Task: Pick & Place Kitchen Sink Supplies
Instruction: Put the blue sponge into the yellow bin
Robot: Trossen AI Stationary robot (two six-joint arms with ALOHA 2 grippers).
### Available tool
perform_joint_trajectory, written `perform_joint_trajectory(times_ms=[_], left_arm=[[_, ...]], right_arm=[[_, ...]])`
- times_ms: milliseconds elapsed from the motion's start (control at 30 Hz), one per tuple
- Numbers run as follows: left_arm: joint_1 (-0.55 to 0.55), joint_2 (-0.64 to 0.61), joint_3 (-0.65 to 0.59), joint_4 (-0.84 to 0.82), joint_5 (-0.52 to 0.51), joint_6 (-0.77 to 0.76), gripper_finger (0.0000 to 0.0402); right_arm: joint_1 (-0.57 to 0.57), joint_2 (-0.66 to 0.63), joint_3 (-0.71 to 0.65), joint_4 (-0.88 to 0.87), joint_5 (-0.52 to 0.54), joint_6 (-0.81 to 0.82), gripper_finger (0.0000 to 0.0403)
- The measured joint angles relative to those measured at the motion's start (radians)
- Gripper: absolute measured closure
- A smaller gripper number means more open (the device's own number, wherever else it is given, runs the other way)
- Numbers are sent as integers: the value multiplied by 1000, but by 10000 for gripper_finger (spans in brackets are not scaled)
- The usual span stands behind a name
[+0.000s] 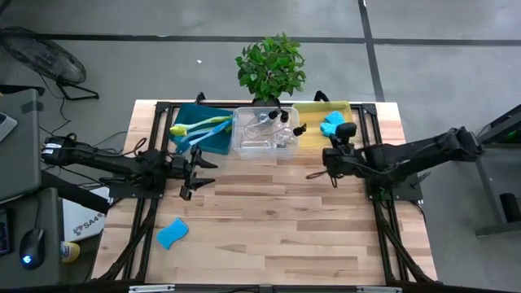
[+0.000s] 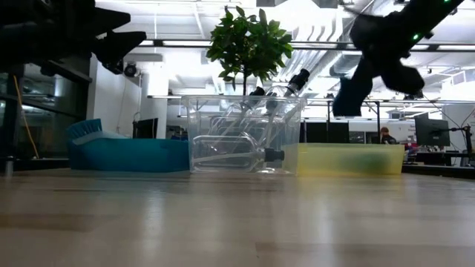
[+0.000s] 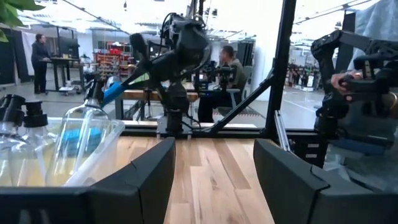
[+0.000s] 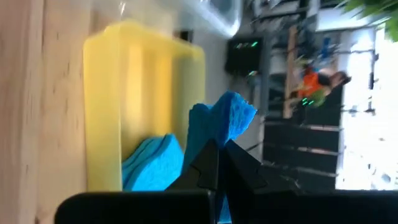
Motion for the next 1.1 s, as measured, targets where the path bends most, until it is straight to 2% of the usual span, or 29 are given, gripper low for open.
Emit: perform_joint_trajectory(times_ms=[133,200,500,733,900,1100], left_arm=[[0,0,0,0,18,3,191],[0,0,0,-4,21,7,191],[0,-65,0,-40,24,32,191],[0,-166,0,-155,26,34,191],[0,-230,0,-221,27,32,191],[0,-275,0,-262,27,30,191]], right_arm=[[-97,57,0,2,-83,-14,402],[-138,86,0,18,-92,-26,402],[-300,146,0,268,-213,-274,403],[-410,146,0,296,-339,-422,403],[-457,146,0,313,-359,-476,403],[-505,146,-85,459,-383,-529,403]])
